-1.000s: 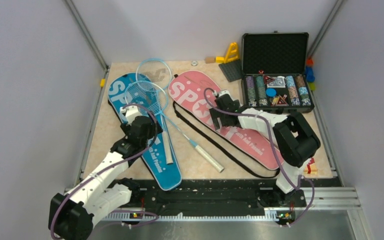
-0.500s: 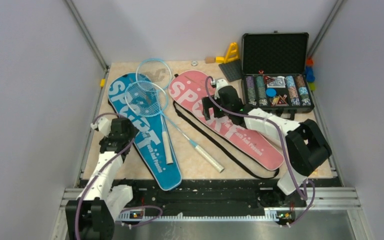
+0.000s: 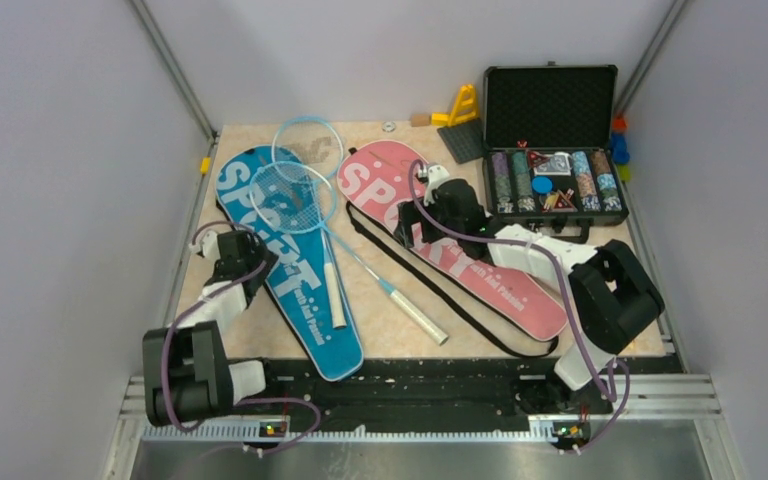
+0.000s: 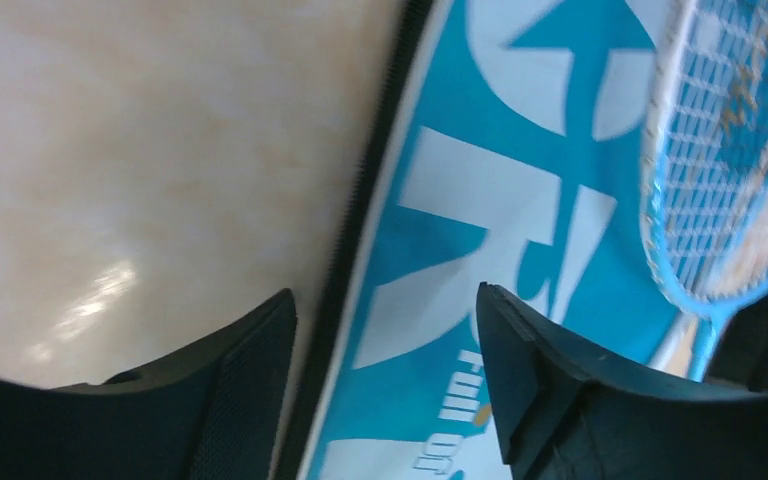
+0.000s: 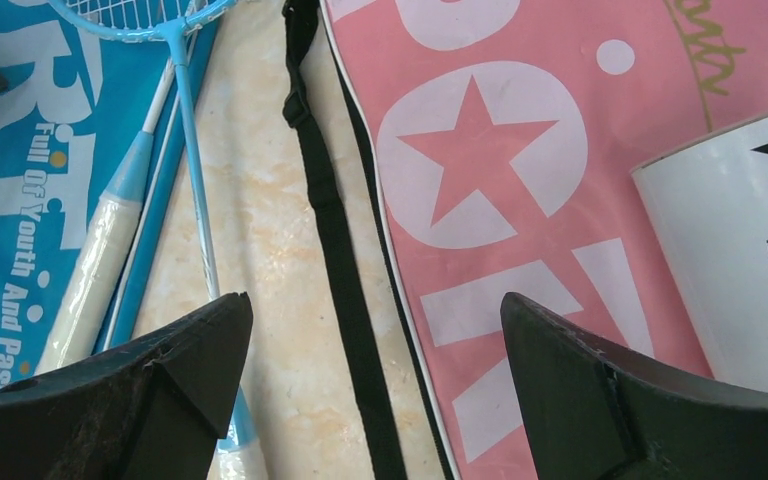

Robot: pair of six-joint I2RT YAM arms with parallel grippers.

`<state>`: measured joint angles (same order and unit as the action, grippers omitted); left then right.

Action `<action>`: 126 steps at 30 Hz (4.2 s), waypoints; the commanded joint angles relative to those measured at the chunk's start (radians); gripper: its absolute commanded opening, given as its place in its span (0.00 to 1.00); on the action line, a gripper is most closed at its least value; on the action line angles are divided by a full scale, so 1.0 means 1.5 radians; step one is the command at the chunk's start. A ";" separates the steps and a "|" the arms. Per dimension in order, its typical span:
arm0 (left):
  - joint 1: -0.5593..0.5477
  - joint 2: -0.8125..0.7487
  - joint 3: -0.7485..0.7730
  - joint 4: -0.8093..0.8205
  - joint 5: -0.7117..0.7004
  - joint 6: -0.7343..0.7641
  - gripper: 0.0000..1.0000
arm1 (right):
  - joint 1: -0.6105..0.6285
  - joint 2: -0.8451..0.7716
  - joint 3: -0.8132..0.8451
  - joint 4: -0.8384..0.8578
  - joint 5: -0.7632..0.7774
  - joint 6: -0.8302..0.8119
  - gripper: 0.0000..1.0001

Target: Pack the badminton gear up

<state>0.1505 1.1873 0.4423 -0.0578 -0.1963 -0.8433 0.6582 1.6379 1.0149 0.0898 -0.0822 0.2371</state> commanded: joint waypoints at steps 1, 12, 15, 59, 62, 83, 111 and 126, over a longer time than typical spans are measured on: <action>0.002 0.091 0.022 0.065 0.177 0.022 0.61 | 0.005 -0.038 -0.011 0.034 -0.018 0.012 0.97; -0.022 0.030 0.090 -0.006 0.152 0.070 0.00 | 0.005 -0.106 -0.057 0.032 0.022 -0.008 0.97; -0.033 -0.083 0.107 -0.097 0.062 0.090 0.00 | 0.005 -0.137 -0.080 0.054 0.033 -0.007 0.96; -0.447 0.025 0.321 -0.129 -0.067 0.021 0.00 | 0.146 -0.135 -0.110 0.188 -0.041 0.062 0.94; -0.453 0.022 0.317 -0.125 -0.063 0.019 0.00 | 0.155 -0.098 -0.104 0.218 -0.029 0.085 0.94; -0.460 -0.088 0.271 -0.183 -0.116 0.036 0.06 | 0.197 0.071 -0.026 0.286 -0.142 0.206 0.00; -0.460 -0.420 -0.001 -0.128 0.091 -0.005 0.59 | 0.190 -0.029 -0.158 0.470 -0.161 0.373 0.00; -0.459 -0.340 -0.007 -0.074 0.065 -0.025 0.28 | 0.206 -0.024 -0.154 0.508 -0.207 0.344 0.00</action>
<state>-0.5430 0.6514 0.4431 -0.2264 -0.0631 -0.8772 0.9470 1.6505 0.7589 0.7044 -0.3222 0.7750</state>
